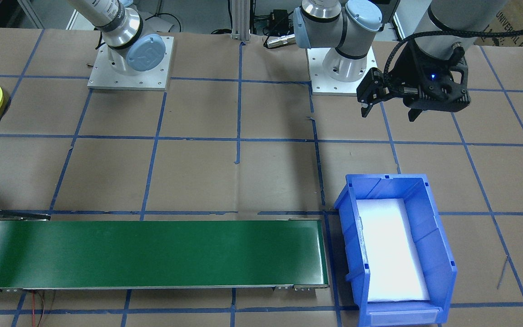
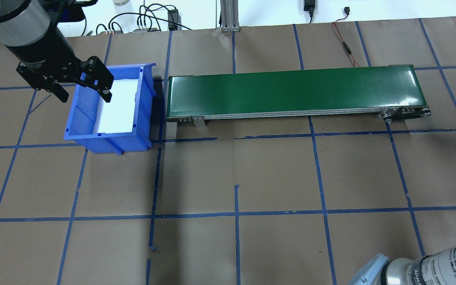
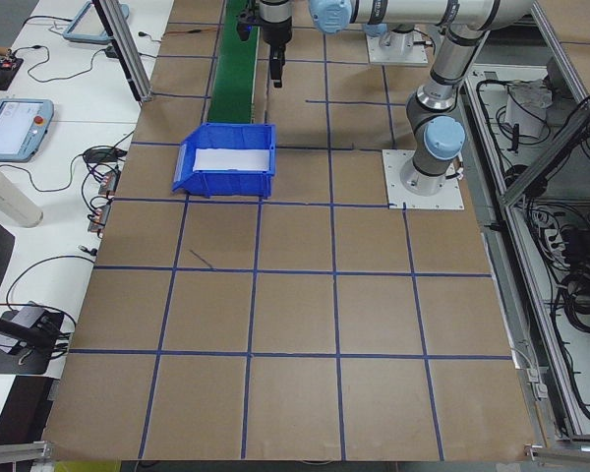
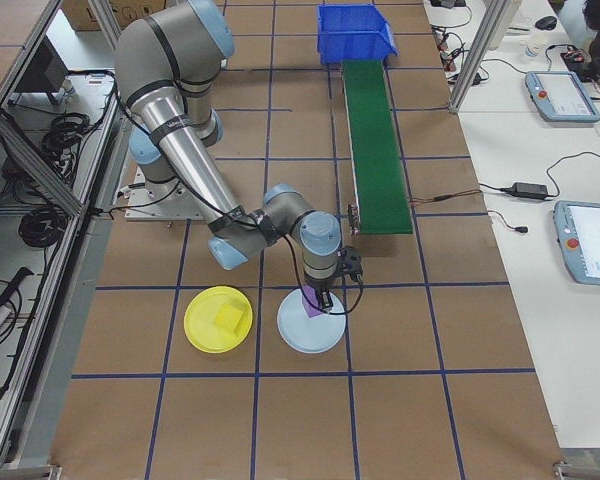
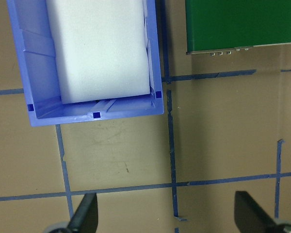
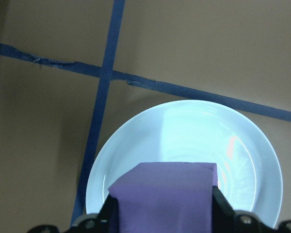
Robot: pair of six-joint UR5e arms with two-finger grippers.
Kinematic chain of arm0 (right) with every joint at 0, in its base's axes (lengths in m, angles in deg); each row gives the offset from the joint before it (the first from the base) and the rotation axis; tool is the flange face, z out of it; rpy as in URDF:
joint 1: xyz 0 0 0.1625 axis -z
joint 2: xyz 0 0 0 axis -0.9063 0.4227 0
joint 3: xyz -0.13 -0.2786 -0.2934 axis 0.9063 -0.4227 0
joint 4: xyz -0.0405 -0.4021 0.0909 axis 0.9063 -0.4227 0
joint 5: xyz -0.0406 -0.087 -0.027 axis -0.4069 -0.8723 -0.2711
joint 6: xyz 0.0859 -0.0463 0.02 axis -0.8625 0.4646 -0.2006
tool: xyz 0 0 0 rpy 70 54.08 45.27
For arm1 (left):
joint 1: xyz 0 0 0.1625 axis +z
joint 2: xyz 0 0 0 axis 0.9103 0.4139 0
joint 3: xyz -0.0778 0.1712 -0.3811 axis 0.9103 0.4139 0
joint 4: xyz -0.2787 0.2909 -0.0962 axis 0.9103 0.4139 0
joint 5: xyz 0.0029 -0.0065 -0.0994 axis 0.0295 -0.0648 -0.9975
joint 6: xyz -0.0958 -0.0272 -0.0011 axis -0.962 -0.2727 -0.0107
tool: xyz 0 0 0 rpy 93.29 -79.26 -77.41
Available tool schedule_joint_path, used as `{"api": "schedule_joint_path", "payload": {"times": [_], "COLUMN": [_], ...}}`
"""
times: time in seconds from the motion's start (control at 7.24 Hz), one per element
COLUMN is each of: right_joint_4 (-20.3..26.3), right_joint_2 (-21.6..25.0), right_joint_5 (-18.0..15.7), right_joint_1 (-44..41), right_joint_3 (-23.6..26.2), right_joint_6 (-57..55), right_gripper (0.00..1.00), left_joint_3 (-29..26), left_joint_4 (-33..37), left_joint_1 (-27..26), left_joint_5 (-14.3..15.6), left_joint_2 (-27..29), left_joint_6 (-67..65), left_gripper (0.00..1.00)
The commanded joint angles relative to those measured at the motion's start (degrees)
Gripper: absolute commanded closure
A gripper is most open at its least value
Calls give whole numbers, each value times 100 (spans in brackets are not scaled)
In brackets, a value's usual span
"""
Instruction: Move block left to right into plate
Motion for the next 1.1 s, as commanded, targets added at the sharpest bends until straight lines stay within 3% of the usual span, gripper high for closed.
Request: {"api": "schedule_joint_path", "payload": {"times": [0.0,0.41,0.69,0.97], "right_joint_4": [-11,216,1703,2351], "right_joint_2": [0,262,867,1475], "right_joint_5": [-73,-56,-195,-730], "right_joint_1": [11,-67,-862,-2057], "right_joint_3": [-3,-21,-47,-370], "right_joint_6": [9,-639,-2111,-3073], "right_gripper": [0,0,0,0], "left_joint_3": [10,-8,-34,-26], "left_joint_4": [-21,-30,-30,-47], "left_joint_1": [4,-13,-13,-5], "left_joint_5": [7,-1,-1,-1], "left_joint_2": [0,-43,-44,-44], "left_joint_6": [-3,-3,-3,-3], "left_gripper": [0,0,0,0]}}
